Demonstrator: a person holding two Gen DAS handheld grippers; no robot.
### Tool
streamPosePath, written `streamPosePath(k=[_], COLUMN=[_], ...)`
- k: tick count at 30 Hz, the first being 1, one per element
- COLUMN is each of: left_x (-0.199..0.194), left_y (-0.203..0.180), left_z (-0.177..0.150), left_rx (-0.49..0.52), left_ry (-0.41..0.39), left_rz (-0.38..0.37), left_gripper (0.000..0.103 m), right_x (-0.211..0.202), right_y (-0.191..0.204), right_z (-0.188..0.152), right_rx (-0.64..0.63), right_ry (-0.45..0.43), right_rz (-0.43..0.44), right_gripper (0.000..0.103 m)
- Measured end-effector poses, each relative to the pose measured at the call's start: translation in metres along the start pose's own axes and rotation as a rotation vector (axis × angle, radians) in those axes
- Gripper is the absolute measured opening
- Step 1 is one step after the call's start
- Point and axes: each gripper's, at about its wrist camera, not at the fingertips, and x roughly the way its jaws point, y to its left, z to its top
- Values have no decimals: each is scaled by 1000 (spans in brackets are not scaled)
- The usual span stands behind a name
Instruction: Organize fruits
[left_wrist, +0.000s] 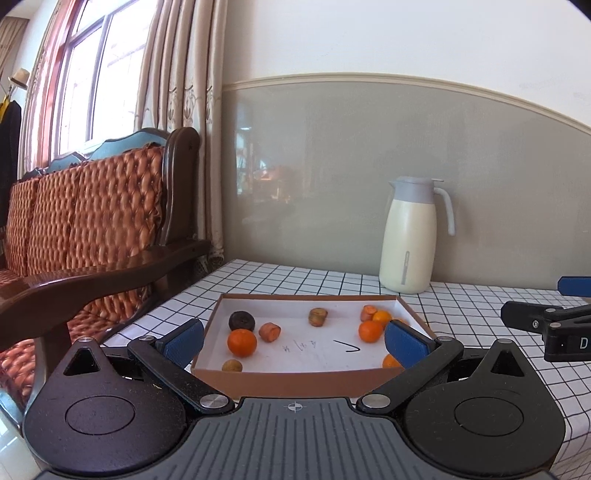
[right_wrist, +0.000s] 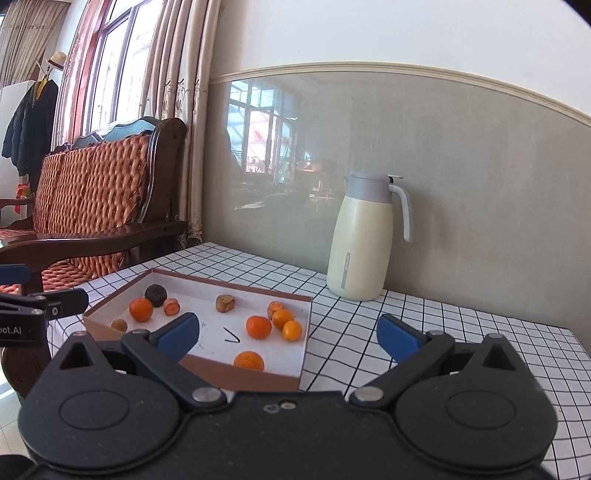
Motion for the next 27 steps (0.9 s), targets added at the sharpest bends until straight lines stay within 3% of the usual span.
streamPosePath(k=[17,24,27], left_x=[-69,-67,-67], left_y=[-4,-5,-1], left_z=[-36,-61,-62], left_rx=[29,15,-3], left_ry=[-56,-57,-67], left_rz=[-11,-17,-27], left_gripper=[103,103,103], right_x=[-56,-49,-57], right_y=[12,17,21], right_z=[-26,-55,-56], right_rx=[-41,-45,-61], right_ry=[-51,-31,-81], right_rz=[25,35,37], right_gripper=[97,97,97])
